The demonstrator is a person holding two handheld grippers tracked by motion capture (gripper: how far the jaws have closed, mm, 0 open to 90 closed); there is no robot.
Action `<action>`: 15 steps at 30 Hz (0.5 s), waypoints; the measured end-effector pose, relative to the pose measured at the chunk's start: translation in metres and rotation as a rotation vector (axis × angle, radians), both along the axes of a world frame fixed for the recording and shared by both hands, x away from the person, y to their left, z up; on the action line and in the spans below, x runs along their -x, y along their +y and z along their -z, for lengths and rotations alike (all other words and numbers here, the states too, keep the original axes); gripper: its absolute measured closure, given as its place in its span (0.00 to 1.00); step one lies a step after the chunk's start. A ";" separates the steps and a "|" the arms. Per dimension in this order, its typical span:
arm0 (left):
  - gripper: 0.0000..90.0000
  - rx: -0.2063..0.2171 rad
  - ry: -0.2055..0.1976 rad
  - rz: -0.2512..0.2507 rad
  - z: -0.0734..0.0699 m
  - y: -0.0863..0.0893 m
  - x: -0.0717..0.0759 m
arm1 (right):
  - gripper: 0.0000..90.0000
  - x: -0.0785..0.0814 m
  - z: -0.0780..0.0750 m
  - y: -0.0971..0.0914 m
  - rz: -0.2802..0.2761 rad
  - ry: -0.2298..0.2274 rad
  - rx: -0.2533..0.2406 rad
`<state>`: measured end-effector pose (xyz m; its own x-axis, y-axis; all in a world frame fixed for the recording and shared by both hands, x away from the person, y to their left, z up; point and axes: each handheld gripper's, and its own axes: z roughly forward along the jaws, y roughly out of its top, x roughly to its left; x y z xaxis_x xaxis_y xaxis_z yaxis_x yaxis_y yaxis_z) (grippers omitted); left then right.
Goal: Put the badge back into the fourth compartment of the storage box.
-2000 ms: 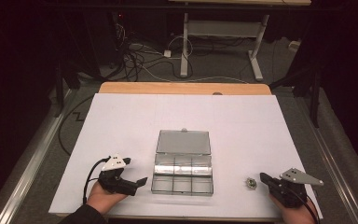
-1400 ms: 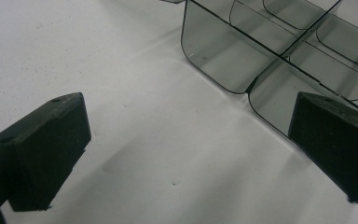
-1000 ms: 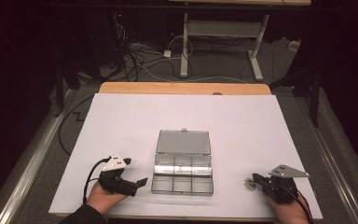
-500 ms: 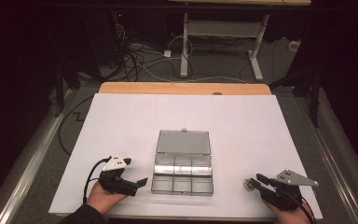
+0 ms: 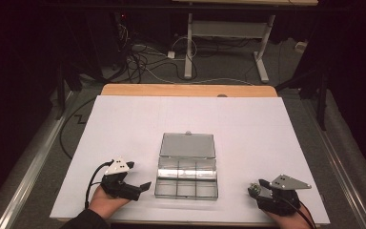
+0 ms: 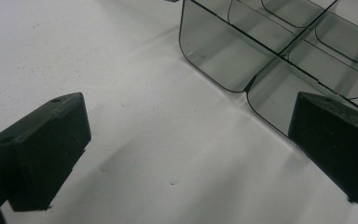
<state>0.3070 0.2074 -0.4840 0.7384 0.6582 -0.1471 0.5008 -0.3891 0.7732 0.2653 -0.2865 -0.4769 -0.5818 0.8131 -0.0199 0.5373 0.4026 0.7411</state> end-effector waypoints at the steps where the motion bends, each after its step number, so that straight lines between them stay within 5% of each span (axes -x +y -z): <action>1: 0.00 0.000 0.000 0.000 0.000 0.000 0.000 | 0.51 0.000 0.000 0.000 -0.003 -0.002 0.012; 15: 0.00 0.002 -0.006 0.000 0.000 0.001 0.000 | 0.55 -0.004 0.002 0.002 -0.030 -0.004 0.023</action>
<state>0.3065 0.2081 -0.4839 0.7391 0.6580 -0.1439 0.4964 -0.3877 0.7767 0.2695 -0.2847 -0.4786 -0.6060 0.7944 -0.0407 0.5219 0.4357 0.7333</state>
